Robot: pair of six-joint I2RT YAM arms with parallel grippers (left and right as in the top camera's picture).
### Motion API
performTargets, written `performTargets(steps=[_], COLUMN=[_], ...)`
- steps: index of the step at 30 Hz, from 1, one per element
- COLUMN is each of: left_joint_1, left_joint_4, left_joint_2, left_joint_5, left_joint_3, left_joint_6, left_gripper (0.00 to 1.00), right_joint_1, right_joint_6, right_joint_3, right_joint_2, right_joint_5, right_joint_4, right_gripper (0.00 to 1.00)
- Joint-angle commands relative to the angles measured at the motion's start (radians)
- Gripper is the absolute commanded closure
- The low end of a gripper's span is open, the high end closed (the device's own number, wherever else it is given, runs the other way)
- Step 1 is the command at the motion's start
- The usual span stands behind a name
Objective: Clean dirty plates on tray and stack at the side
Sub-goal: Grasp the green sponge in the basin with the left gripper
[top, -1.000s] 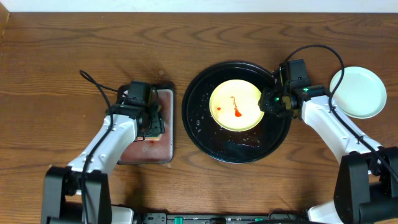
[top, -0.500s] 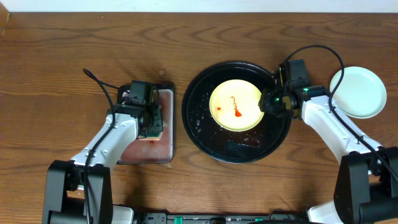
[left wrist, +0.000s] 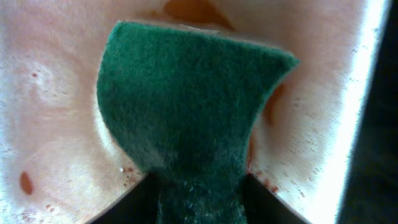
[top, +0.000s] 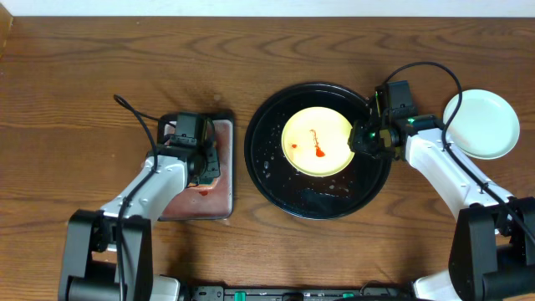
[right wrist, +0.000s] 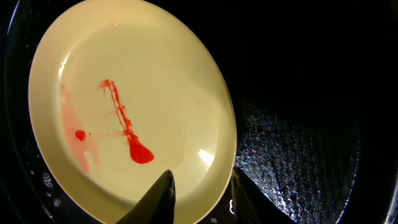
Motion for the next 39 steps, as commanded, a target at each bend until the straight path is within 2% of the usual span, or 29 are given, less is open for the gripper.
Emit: performTargets(steps=[1, 4, 5, 6, 15, 24, 28, 36, 39], left_joint_1=[-0.001, -0.001, -0.001, -0.001, -0.001, -0.001, -0.001, -0.001, -0.001], left_joint_4=[0.002, 0.002, 0.003, 0.002, -0.024, -0.066, -0.094, -0.104, -0.108], left_joint_2=[0.068, 0.071, 0.071, 0.071, 0.01, -0.258, -0.4, -0.439, -0.439], left_joint_5=[0.01, 0.01, 0.01, 0.01, 0.01, 0.01, 0.01, 0.01, 0.01], left_joint_3=[-0.019, -0.019, -0.019, -0.019, -0.01, -0.006, -0.006, -0.006, -0.006], left_joint_6=[0.004, 0.004, 0.004, 0.004, 0.004, 0.004, 0.004, 0.004, 0.005], left_gripper=[0.67, 0.73, 0.8, 0.92, 0.93, 0.93, 0.93, 0.92, 0.93], right_joint_1=[0.005, 0.005, 0.005, 0.005, 0.005, 0.005, 0.005, 0.005, 0.005], right_joint_6=[-0.01, -0.011, -0.01, -0.01, -0.011, -0.032, -0.036, -0.027, -0.064], right_joint_3=[0.018, 0.018, 0.018, 0.018, 0.018, 0.018, 0.018, 0.017, 0.017], right_joint_2=[0.005, 0.005, 0.005, 0.005, 0.005, 0.005, 0.005, 0.042, 0.075], right_joint_5=[0.002, 0.003, 0.003, 0.003, 0.003, 0.053, 0.16, 0.16, 0.152], right_joint_4=[-0.007, -0.011, -0.01, -0.01, -0.012, -0.03, -0.034, -0.012, 0.003], right_gripper=[0.73, 0.73, 0.73, 0.73, 0.73, 0.69, 0.65, 0.58, 0.55])
